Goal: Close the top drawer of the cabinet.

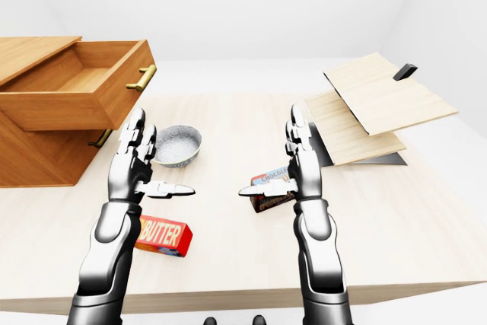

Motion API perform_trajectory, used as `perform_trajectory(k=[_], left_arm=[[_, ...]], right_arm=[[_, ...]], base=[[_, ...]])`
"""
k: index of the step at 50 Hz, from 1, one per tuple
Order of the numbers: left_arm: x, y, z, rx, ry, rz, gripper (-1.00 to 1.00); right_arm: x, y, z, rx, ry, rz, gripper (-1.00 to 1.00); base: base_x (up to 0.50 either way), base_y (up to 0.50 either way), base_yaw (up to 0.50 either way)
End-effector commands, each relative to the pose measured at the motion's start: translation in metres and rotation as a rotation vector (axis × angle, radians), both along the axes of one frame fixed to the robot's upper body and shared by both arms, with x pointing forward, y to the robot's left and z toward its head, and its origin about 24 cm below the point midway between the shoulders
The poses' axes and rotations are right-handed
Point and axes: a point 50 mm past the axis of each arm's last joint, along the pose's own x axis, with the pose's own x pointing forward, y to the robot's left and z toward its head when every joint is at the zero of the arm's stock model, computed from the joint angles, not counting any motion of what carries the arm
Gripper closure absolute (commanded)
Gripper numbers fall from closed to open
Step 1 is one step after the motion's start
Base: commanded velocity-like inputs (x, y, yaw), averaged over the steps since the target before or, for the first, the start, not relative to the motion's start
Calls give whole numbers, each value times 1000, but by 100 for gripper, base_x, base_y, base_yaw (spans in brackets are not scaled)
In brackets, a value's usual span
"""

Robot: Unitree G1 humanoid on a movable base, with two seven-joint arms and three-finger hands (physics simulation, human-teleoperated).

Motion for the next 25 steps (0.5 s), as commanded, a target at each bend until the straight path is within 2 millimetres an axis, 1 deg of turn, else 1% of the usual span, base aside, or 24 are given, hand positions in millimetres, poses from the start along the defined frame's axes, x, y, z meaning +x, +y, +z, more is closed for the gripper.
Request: perform_trajectory(k=[1,3,8,10,11,12,13,16,17,19,25], left_arm=[[3,1,-1,50,8,12,-100],[5,2,-2,66,10,17,-100],[17,13,0,192,17,93,-100],[22,19,2,259,16,129,-100],[27,25,3,338,15,171,-100],[28,26,3,343,17,174,-100],[34,32,6,390,16,204,-100],[39,37,9,432,20,225,-100],[45,42,11,468,26,245,-100],[51,47,14,501,30,268,-100],[66,57,18,598,37,314,-100]], right_arm=[[-1,0,0,-3,0,-2,-100],[-1,0,0,-3,0,-2,-100],[0,0,-2,-4,8,-3,-100],[-1,0,-2,-4,7,-2,-100],[0,0,-3,-6,12,-3,-100],[0,0,-3,-6,12,-3,-100],[-1,0,-3,-6,13,-3,-100],[-1,0,-3,-6,14,-2,-100],[-1,1,-4,-7,15,-1,-100],[-1,1,-4,-7,15,-1,-100],[-2,1,-6,-9,22,0,-100]], base=[[0,0,0],[0,0,0],[0,0,0],[0,0,0],[0,0,0],[0,0,0],[0,0,0],[0,0,0],[0,0,0],[0,0,0],[0,0,0]])
